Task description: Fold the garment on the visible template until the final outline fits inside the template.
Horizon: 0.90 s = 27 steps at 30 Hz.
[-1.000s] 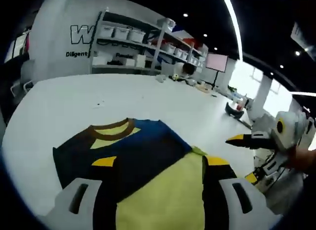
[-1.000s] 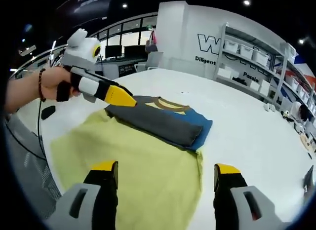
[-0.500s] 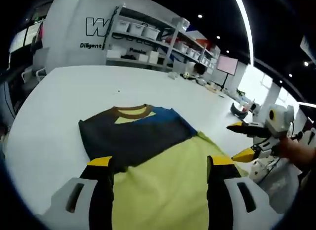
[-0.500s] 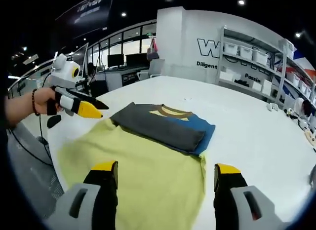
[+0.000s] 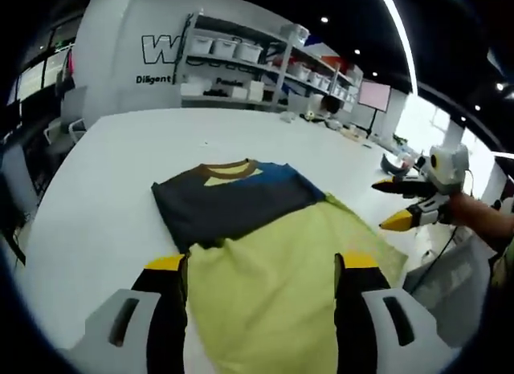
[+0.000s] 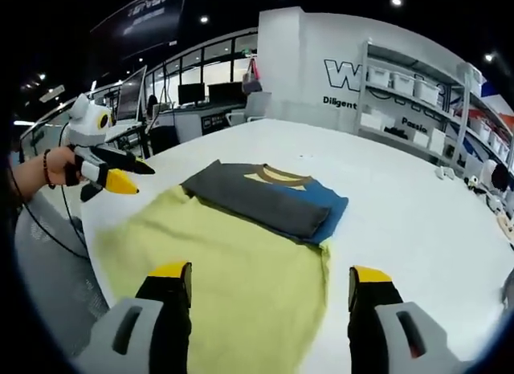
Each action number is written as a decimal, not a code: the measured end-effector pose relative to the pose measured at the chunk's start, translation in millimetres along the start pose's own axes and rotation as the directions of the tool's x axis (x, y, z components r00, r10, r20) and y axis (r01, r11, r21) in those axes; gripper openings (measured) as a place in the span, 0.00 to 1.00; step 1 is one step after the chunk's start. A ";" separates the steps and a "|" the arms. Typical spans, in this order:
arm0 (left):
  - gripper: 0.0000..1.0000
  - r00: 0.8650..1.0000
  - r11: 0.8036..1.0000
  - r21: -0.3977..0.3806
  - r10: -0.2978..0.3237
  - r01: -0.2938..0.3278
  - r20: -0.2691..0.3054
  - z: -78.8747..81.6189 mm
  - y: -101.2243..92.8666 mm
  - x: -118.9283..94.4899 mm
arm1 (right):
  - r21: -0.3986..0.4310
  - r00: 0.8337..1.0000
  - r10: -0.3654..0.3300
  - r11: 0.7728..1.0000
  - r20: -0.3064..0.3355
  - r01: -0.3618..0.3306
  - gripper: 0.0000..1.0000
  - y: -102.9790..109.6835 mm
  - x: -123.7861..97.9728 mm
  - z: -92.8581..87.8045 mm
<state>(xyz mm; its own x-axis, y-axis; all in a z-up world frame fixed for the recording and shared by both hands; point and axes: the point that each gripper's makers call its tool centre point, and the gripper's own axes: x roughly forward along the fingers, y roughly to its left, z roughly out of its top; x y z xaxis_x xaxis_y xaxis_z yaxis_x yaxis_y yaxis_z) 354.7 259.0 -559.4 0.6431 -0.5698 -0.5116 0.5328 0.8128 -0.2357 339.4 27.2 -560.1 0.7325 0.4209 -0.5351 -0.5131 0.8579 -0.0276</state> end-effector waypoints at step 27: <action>0.63 0.970 0.991 0.073 -0.091 0.110 -0.226 -69.1 -20.5 -19.9 | -0.191 0.954 0.109 0.967 -0.281 -0.167 0.70 16.5 -15.4 -65.1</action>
<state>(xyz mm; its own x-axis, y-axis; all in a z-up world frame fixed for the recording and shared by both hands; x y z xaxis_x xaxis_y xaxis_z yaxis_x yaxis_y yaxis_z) 293.0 262.1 -601.5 0.4509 -0.5991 -0.6616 0.6391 0.7342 -0.2293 290.5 15.7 -607.3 0.5168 0.4121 -0.7504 -0.7041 0.7032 -0.0986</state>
